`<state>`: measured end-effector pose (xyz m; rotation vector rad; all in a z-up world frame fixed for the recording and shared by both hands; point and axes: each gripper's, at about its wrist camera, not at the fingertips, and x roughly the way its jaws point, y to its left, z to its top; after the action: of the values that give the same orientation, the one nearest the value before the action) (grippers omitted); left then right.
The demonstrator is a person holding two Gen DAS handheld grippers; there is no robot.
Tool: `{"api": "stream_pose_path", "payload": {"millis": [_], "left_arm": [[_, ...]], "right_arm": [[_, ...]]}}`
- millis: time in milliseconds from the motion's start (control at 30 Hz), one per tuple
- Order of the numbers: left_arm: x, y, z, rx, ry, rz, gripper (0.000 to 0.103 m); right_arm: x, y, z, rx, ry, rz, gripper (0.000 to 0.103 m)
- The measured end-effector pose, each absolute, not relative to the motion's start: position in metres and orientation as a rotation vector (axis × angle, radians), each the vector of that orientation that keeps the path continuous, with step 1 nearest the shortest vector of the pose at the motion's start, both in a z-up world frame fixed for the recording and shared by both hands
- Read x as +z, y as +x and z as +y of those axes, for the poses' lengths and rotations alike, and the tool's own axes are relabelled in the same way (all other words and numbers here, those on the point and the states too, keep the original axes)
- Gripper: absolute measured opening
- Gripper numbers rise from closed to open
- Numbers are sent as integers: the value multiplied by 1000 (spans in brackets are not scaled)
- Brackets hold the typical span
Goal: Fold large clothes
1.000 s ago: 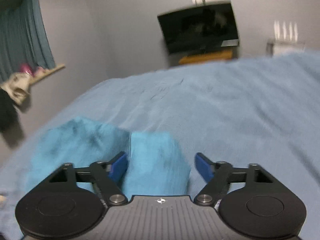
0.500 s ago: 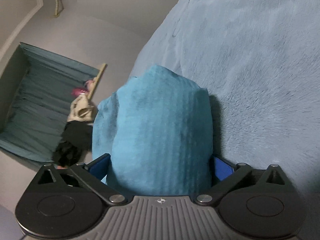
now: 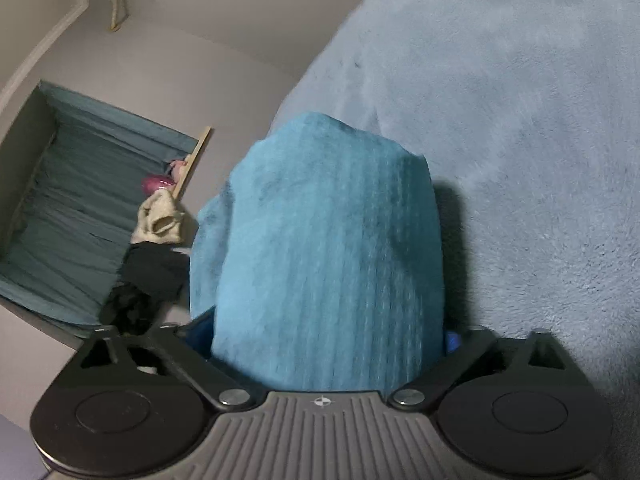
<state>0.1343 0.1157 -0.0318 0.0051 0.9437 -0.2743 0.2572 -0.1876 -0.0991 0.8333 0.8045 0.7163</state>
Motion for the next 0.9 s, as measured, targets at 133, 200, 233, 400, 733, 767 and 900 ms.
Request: {"api": "stream_pose_path", "payload": {"millis": [133, 200, 233, 400, 733, 767, 900], "left_arm": [[-30, 133, 110, -273, 25, 937, 30], [-29, 132, 106, -274, 35, 930, 30], [-28, 132, 104, -277, 41, 924, 30], [-22, 128, 91, -298, 56, 887, 30], [-17, 118, 63, -408, 16, 828, 30], [-17, 118, 58, -412, 27, 821, 30], [-23, 116, 34, -432, 52, 796, 30]], "right_arm": [[-77, 218, -193, 654, 820, 707, 68], [-72, 194, -201, 618, 835, 659, 65], [-70, 184, -204, 600, 840, 640, 64], [-68, 130, -233, 515, 907, 550, 62], [-67, 102, -302, 359, 1023, 524, 60], [-66, 107, -307, 352, 1011, 529, 60], [-40, 153, -316, 349, 900, 556, 60]]}}
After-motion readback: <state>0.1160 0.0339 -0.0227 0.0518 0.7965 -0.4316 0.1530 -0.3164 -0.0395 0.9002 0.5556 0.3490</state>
